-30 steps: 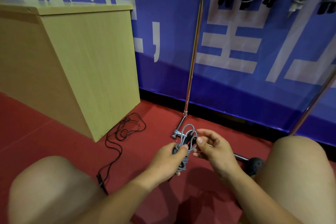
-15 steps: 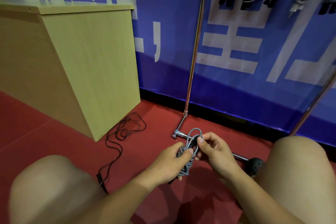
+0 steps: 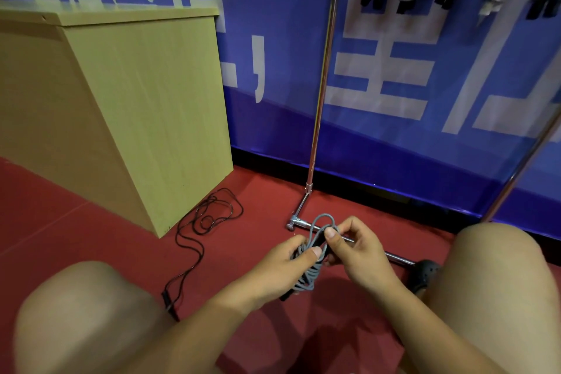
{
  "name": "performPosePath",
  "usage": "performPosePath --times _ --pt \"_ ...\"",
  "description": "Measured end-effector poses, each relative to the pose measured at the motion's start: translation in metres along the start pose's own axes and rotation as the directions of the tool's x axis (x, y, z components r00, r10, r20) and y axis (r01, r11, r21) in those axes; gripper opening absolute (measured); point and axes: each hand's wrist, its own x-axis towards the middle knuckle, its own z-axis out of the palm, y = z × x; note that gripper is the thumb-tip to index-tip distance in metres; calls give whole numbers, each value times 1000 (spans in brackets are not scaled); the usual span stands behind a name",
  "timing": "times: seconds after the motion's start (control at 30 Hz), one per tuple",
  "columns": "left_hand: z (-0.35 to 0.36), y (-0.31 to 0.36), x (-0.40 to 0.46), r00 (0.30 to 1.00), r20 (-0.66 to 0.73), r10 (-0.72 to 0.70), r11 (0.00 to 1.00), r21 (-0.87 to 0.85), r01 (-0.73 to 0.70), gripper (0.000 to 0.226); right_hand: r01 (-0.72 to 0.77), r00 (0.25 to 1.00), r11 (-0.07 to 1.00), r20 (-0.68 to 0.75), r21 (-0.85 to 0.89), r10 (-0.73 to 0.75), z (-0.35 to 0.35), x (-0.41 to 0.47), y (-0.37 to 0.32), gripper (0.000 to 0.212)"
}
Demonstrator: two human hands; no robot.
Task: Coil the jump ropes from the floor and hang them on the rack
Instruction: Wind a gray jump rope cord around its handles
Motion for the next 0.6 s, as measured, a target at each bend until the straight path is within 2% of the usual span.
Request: performPosePath --times 0.1,0.23,0.3,0.37,0.5,0.6 --pt "0 0 -1 1000 -2 16 1000 -27 -16 25 -59 997 996 46 63 56 1 -1 -4 30" --pt "-1 0 1 996 -77 -44 999 -11 43 39 -201 976 961 126 190 179 6 -4 -14 29" --pt "-2 2 3 990 -108 -94 995 -50 89 47 -297 952 911 160 287 260 7 -3 -20 39" --pt "-2 3 4 984 -130 -122 990 -88 111 42 -367 929 852 190 373 317 5 0 -23 46" --pt "-3 4 3 981 -119 -150 982 -137 134 44 -355 931 872 209 337 299 5 -3 -20 28" --pt "-2 2 2 980 -151 -132 990 -65 123 62 -306 950 923 140 232 280 4 -1 -18 27"
